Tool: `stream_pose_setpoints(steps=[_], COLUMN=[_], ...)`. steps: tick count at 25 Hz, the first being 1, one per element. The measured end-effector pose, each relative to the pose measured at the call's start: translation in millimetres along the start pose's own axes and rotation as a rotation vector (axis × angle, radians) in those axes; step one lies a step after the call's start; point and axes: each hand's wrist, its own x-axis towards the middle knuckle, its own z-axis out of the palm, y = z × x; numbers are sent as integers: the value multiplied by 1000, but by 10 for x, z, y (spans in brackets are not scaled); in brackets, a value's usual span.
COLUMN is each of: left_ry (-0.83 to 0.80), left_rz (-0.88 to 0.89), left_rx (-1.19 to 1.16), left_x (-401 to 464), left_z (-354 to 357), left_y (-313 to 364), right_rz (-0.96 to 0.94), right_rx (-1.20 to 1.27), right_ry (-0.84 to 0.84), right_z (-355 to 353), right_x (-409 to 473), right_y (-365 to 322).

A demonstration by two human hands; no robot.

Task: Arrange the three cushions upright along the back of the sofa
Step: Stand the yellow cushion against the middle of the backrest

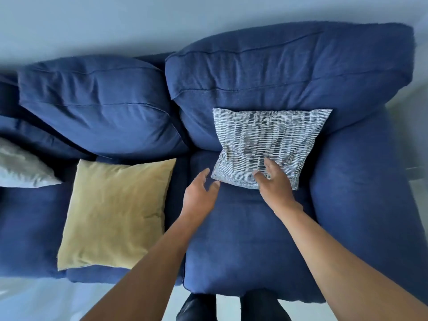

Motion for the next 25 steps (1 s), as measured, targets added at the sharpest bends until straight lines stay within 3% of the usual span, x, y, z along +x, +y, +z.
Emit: stream_pose_setpoints(steps=[10,20,25], left_ry=[110,146,165], left_rz=[-91,-173,-240], left_rx=[8,-140,-99], left_x=[-770,-1356,-1184], left_z=[-1194,-3092,-3674], left_y=[-977,-3220,-3648], right_rz=[-97,-54,-28], right_rx=[-157,-238,-278], right_ry=[-125,-168,-173], right_z=[1081,3189,3704], right_x=[-1009,-2352,-2459], right_y=[-362,-432,-438])
